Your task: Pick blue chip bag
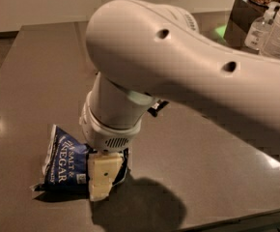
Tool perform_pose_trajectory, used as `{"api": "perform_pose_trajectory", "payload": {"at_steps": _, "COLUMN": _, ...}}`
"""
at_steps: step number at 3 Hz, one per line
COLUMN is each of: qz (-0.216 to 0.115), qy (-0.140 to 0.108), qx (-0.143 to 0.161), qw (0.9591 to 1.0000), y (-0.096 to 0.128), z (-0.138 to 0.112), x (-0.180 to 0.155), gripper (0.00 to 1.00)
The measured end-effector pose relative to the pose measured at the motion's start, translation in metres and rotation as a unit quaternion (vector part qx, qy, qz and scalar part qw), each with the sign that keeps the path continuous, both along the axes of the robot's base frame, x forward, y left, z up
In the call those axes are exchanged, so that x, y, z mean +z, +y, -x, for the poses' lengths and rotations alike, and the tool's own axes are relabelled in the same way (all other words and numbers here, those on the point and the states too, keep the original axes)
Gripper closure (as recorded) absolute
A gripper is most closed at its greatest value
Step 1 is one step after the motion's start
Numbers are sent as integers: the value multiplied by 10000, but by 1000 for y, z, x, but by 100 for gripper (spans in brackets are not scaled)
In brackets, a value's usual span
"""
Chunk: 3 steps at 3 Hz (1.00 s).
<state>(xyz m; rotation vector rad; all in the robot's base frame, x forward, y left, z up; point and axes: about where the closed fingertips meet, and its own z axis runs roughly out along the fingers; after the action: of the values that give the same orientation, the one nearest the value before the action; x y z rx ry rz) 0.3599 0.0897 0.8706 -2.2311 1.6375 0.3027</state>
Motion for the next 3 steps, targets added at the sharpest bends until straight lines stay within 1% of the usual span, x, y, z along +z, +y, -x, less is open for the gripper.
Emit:
{"api": "perform_pose_trajectory", "payload": {"at_steps": 1, "qz": 39, "qy": 225, "qx": 69, "qw": 9997, "y": 6, "z": 0, "x": -11, "gripper": 39}}
{"api": "perform_pose_trajectory", "payload": {"at_steps": 2, "qz": 153, "qy": 493, "qx": 69, "qw": 9986, "y": -1, "z": -3, "x": -1, "gripper": 70}}
{"api": "perform_pose_trajectory", "payload": {"at_steps": 3, "qz": -12, "qy": 561, "qx": 215, "qw": 9982, "y": -9, "z": -7, "x": 36, "gripper": 93}}
